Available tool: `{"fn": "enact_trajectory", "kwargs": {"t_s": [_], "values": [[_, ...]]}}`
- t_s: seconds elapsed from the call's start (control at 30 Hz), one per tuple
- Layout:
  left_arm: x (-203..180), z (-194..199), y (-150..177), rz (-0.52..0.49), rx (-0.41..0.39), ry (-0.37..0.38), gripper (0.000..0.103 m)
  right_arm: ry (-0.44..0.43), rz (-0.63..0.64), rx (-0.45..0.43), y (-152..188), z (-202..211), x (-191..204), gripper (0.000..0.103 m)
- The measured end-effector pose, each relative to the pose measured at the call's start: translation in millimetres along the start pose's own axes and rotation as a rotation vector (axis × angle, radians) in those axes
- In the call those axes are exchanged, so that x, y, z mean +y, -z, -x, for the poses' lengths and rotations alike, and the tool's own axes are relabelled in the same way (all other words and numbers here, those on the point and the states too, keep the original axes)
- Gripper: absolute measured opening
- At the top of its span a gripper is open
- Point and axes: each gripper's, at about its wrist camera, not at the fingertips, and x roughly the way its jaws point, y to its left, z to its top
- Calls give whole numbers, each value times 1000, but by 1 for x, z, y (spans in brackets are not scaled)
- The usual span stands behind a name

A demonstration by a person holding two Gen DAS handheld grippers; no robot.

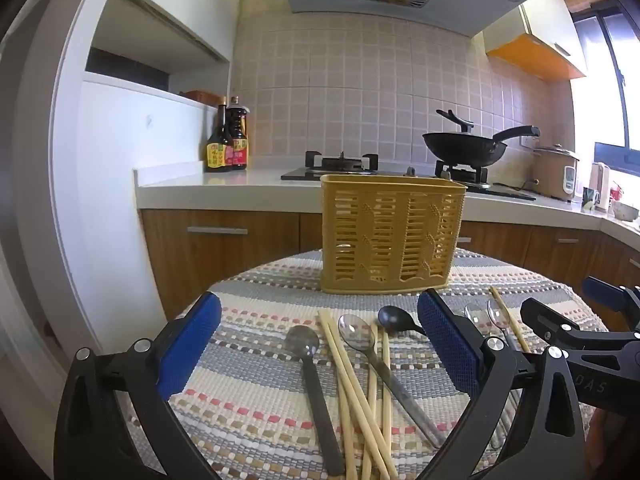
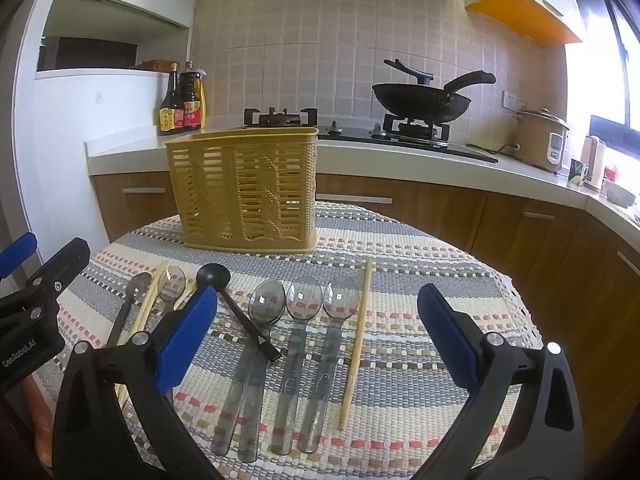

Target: Organize utensils

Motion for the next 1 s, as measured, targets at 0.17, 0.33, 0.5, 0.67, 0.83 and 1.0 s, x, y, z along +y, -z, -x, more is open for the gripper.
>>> {"fn": "enact_trajectory", "kwargs": {"t_s": [0.17, 0.33, 0.5, 0.67, 0.83, 1.0], "values": [[0, 3, 4, 4, -1, 0, 95, 2, 0, -1, -1, 0, 1, 96], [0, 2, 4, 8, 1, -2, 95, 1, -5, -3, -2, 2, 1, 96], [1, 3, 5, 5, 1, 0, 95, 4, -8, -4, 1, -3, -2, 96], [2, 2, 5, 4, 2, -1, 95, -3, -12, -7, -2, -1, -2, 96], [5, 0, 6, 5, 4, -1, 95, -1, -16, -6, -2, -1, -1, 96], [3, 3, 6, 5, 1, 0, 95, 0, -16, -10, -2, 0, -2, 96]]}}
